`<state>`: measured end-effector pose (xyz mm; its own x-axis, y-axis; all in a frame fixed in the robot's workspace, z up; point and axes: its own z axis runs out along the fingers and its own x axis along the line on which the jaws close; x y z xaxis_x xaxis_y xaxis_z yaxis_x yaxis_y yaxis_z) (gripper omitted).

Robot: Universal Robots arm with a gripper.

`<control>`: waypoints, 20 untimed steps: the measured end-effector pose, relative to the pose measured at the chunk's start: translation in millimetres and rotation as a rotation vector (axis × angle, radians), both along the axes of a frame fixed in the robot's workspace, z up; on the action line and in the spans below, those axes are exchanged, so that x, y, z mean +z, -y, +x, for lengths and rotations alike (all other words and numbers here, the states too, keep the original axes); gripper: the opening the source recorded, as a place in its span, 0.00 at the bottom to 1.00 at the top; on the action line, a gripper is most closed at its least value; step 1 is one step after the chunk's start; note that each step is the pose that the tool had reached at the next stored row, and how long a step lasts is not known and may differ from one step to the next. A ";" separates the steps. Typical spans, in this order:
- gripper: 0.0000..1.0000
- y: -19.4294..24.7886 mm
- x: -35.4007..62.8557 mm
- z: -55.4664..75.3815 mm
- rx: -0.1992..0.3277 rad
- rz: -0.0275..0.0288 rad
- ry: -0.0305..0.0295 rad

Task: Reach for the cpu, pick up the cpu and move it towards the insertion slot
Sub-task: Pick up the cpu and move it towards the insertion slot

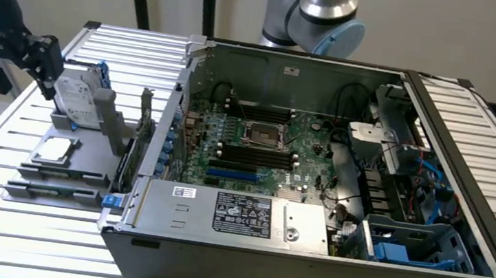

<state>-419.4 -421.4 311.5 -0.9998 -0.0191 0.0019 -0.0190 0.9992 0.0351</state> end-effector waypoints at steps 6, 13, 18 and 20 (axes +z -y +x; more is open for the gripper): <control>0.71 0.0 -10.8 0.0 0.000 -0.0001 -0.0001; 0.71 0.0 -23.6 0.0 0.000 -0.0001 -0.0001; 0.71 0.0 -32.7 0.0 0.000 0.0000 0.0000; 0.71 0.0 -36.4 0.0 0.000 0.0000 0.0000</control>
